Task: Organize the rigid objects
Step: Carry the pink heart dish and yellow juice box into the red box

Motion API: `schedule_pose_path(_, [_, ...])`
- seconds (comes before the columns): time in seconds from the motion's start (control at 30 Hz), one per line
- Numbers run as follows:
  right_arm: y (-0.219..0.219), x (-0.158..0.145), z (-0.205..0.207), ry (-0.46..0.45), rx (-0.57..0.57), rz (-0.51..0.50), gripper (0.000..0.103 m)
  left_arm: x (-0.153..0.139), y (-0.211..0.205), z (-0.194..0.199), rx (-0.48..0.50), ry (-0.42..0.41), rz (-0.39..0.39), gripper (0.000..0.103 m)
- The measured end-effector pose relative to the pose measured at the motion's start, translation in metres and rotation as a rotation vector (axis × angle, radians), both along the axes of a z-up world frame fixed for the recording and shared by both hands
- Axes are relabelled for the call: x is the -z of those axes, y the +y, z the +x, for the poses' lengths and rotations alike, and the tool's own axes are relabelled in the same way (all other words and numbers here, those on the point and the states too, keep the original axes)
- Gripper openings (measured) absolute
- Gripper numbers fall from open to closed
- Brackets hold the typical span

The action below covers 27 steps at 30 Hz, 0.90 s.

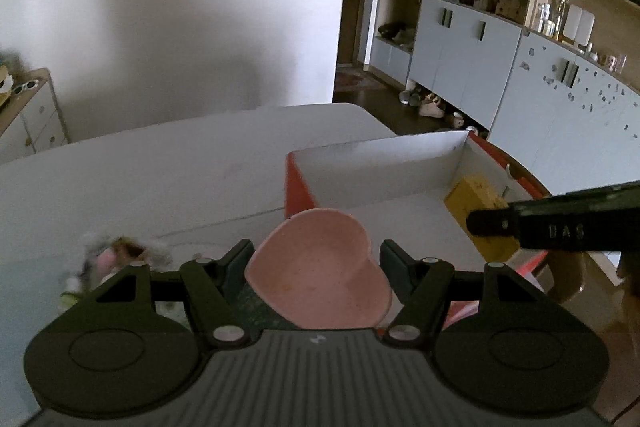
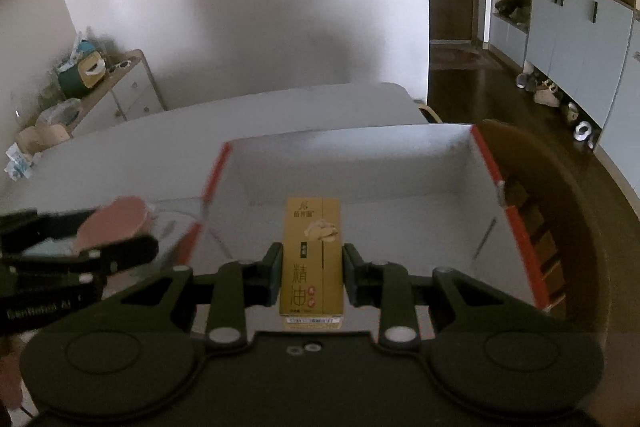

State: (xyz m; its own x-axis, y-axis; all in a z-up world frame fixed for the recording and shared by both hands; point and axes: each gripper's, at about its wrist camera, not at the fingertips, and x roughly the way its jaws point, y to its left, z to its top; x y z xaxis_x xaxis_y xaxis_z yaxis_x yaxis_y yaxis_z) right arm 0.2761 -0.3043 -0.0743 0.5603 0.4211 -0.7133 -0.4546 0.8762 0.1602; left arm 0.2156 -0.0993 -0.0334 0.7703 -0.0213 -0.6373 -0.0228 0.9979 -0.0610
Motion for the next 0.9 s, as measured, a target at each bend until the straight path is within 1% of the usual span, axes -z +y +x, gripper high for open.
schedule_pose_path(0.13, [-0.013,0.013,0.016,0.021,-0.032,-0.021,0.029,0.003,-0.027,0.029,0.011,0.011,0.035,0.069])
schedule_pose_path(0.2, [-0.017,0.021,0.025,0.039,-0.065,-0.035,0.029,0.008,-0.036,0.044,0.020,0.030,0.037,0.069])
schedule_pose_path(0.43, [-0.018,0.046,0.048,0.068,-0.108,-0.104,0.029,0.028,-0.056,0.099,0.034,0.125,0.038,0.069])
schedule_pose_path(0.63, [-0.010,0.061,0.056,0.091,-0.146,-0.153,0.029,0.048,-0.069,0.140,0.035,0.207,0.041,0.069])
schedule_pose_path(0.9, [-0.007,0.073,0.064,0.136,-0.170,-0.183,0.029,0.073,-0.087,0.179,0.054,0.313,0.074,0.069])
